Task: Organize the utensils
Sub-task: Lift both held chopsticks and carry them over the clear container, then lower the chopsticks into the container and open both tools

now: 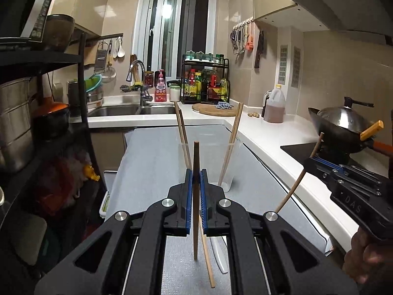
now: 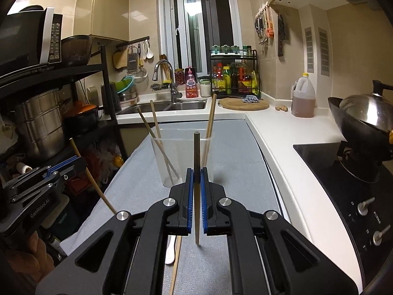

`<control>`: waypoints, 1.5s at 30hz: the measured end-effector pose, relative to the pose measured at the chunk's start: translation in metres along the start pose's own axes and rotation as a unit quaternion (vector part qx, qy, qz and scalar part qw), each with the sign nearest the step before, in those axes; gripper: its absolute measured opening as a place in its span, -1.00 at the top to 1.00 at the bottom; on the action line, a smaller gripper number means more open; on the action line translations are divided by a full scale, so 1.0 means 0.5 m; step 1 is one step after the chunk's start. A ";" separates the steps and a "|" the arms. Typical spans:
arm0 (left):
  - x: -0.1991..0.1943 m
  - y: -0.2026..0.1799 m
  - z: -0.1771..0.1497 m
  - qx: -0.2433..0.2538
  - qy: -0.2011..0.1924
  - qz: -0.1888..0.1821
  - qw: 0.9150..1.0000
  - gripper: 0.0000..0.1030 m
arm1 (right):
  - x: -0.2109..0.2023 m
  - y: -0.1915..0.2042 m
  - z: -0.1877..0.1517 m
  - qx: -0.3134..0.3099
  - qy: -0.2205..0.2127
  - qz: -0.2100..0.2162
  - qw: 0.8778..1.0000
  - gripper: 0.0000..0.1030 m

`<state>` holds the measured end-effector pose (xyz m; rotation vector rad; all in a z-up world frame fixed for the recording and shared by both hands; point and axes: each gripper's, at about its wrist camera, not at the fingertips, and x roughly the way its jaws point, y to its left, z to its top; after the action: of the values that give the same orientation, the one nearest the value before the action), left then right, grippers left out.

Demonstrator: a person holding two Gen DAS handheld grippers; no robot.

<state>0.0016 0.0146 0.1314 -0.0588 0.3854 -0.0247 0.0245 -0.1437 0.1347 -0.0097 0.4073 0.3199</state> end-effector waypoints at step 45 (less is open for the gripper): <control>0.366 0.029 0.293 -0.013 0.085 -0.037 0.996 0.88 | 0.298 -0.034 0.256 0.018 -0.005 0.044 0.999 0.89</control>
<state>0.2262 0.0301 0.1973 -0.0967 0.5534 -0.0975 0.2087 -0.1054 0.1931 0.0462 0.4035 0.3991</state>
